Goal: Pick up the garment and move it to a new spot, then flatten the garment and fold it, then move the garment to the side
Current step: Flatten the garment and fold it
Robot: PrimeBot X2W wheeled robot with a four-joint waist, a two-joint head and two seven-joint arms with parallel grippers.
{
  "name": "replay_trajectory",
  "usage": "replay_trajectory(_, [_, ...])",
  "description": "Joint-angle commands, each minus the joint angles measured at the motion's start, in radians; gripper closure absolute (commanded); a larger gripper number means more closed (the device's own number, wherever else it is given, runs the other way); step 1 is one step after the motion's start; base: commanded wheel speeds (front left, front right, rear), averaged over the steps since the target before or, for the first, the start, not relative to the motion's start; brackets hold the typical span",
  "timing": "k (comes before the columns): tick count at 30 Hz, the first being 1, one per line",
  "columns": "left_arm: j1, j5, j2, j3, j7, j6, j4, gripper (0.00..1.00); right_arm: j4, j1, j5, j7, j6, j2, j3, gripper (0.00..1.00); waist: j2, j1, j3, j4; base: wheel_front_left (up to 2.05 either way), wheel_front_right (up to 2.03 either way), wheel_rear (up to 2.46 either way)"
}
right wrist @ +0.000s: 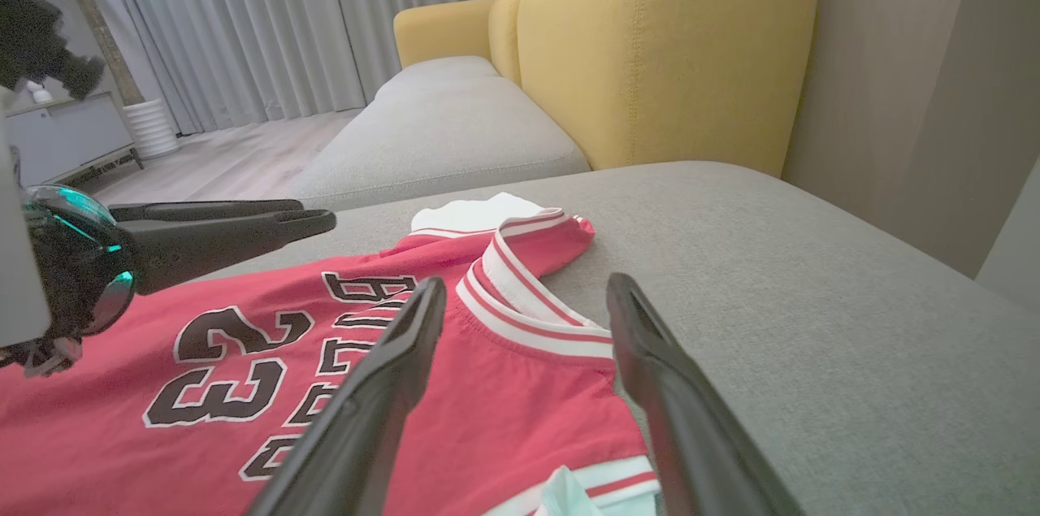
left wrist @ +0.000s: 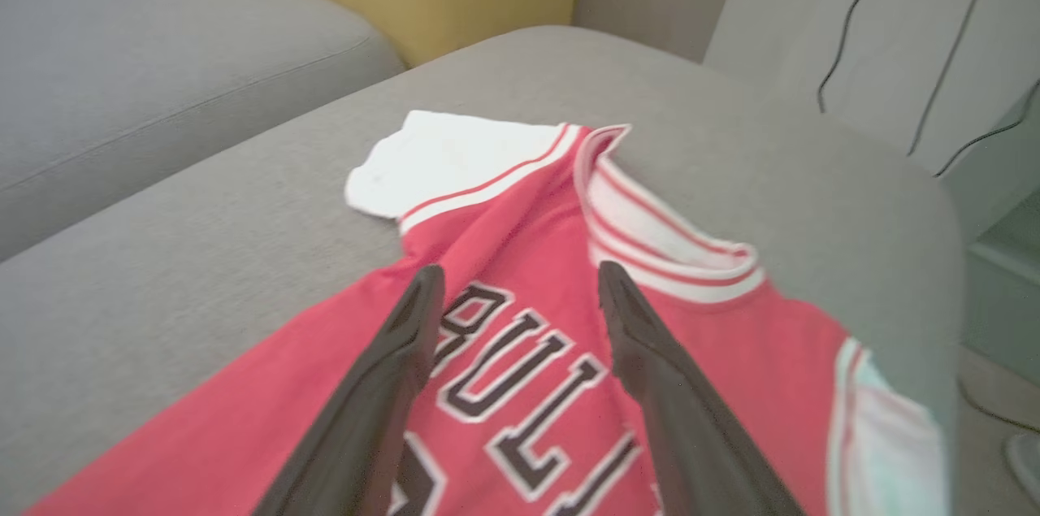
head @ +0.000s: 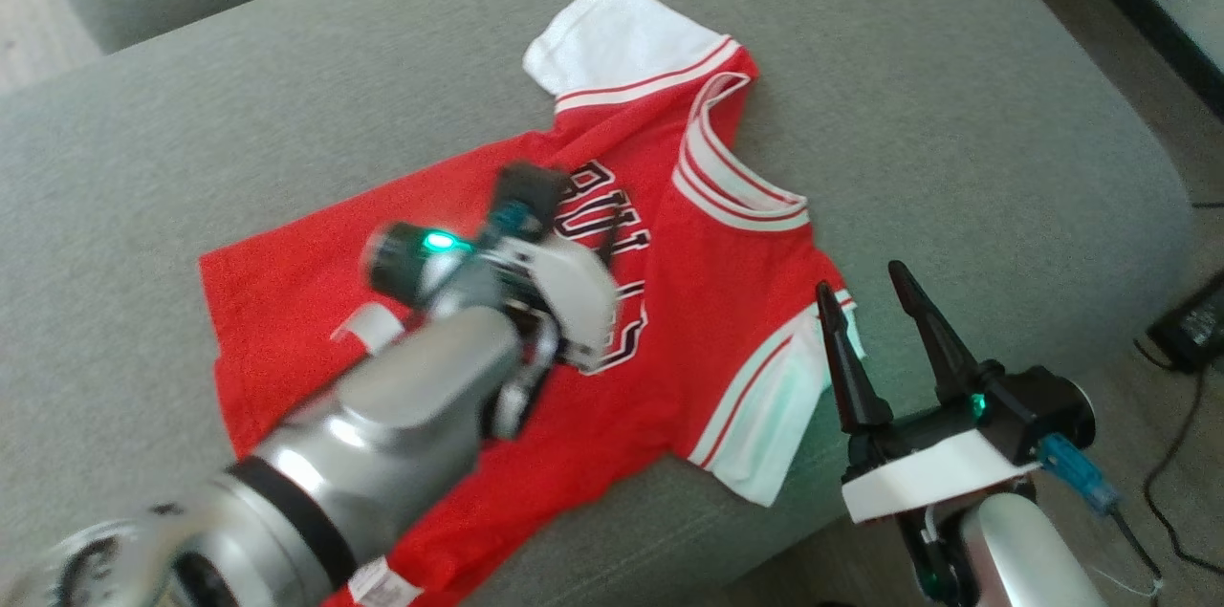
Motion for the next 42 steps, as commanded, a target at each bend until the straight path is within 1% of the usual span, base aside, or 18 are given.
replay_trajectory(1, [-0.063,0.013,0.019,0.036,0.003,0.008,0.003,0.0,-0.034,-0.008,-0.011,-0.006,-0.001,0.0,0.018,0.0,0.0,0.0,0.006,0.019,0.0,0.0,0.0])
replay_trajectory(3, [-0.075,0.019,0.03,0.035,0.01,0.009,0.042,0.0,-0.035,-0.012,-0.014,-0.006,-0.001,0.0,0.02,0.0,0.0,0.0,0.013,0.031,0.0,0.0,0.0])
replay_trajectory(5, [-0.082,0.024,0.028,0.029,0.023,-0.006,0.083,0.0,-0.036,-0.019,-0.016,-0.006,-0.001,0.0,0.025,0.0,0.0,0.0,0.019,0.036,0.0,0.0,0.0])
replay_trajectory(8, [-0.089,0.036,0.009,0.019,0.048,-0.038,0.146,0.0,-0.036,-0.031,-0.018,-0.006,-0.001,0.0,0.03,0.0,0.0,0.0,0.032,0.039,0.0,0.0,0.0])
replay_trajectory(10, [-0.093,0.044,0.003,0.016,0.053,-0.045,0.17,0.0,-0.036,-0.036,-0.017,-0.006,-0.001,0.0,0.032,0.0,0.0,0.0,0.037,0.037,0.0,0.0,0.0])
replay_trajectory(16, [-0.118,0.086,-0.037,0.004,0.091,-0.108,0.295,0.0,-0.035,-0.048,-0.016,-0.006,-0.001,0.0,0.041,0.0,0.0,0.0,0.061,0.022,0.0,0.0,0.0])
replay_trajectory(17, [-0.119,0.086,-0.043,0.004,0.104,-0.122,0.314,0.44,-0.034,-0.048,-0.015,-0.006,-0.001,0.0,0.041,0.0,0.0,0.0,0.064,0.02,0.0,0.0,0.0])
replay_trajectory(18, [-0.121,0.088,-0.047,0.003,0.114,-0.134,0.33,1.0,-0.034,-0.048,-0.014,-0.006,-0.001,0.0,0.041,0.0,0.0,0.0,0.066,0.017,0.0,0.0,0.0])
replay_trajectory(20, [-0.131,0.087,-0.051,0.006,0.109,-0.141,0.359,1.0,-0.035,-0.048,-0.01,-0.006,-0.001,0.0,0.041,0.0,0.0,0.0,0.073,0.013,0.0,0.0,0.0])
replay_trajectory(23, [-0.152,0.072,-0.048,0.038,0.064,-0.126,0.397,1.0,-0.038,-0.048,-0.005,-0.006,-0.001,0.0,0.037,0.0,0.0,0.0,0.082,0.011,0.0,0.0,0.0])
replay_trajectory(29, [-0.237,0.05,-0.01,0.122,-0.037,-0.061,0.467,1.0,-0.045,-0.054,-0.002,-0.006,-0.001,0.0,0.033,0.0,0.0,0.0,0.1,0.017,0.0,0.0,0.0])
replay_trajectory(36, [-0.323,0.082,0.061,0.165,-0.066,-0.006,0.516,1.0,-0.044,-0.065,-0.006,-0.006,-0.001,0.0,0.04,0.0,0.0,0.0,0.117,0.019,0.0,0.0,0.0])
replay_trajectory(38, [-0.345,0.102,0.08,0.18,-0.067,0.023,0.507,1.0,-0.045,-0.066,-0.007,-0.006,-0.001,0.0,0.041,0.0,0.0,0.0,0.122,0.02,0.0,0.0,0.0])
replay_trajectory(39, [-0.351,0.113,0.088,0.193,-0.068,0.039,0.489,0.94,-0.045,-0.067,-0.008,-0.006,-0.001,0.0,0.041,0.0,0.0,0.0,0.125,0.021,0.0,0.0,0.0])
replay_trajectory(40, [-0.352,0.123,0.095,0.21,-0.068,0.052,0.466,0.55,-0.046,-0.068,-0.009,-0.006,-0.001,0.0,0.04,0.0,0.0,0.0,0.127,0.023,0.0,0.0,0.0])
replay_trajectory(41, [-0.347,0.133,0.101,0.229,-0.068,0.063,0.44,0.08,-0.045,-0.068,-0.009,-0.006,-0.001,0.0,0.039,0.0,0.0,0.0,0.128,0.026,0.0,0.0,0.0])
replay_trajectory(42, [-0.336,0.141,0.105,0.248,-0.068,0.071,0.415,0.0,-0.044,-0.067,-0.011,-0.006,-0.001,0.0,0.036,0.0,0.0,0.0,0.126,0.03,0.0,0.0,0.0])
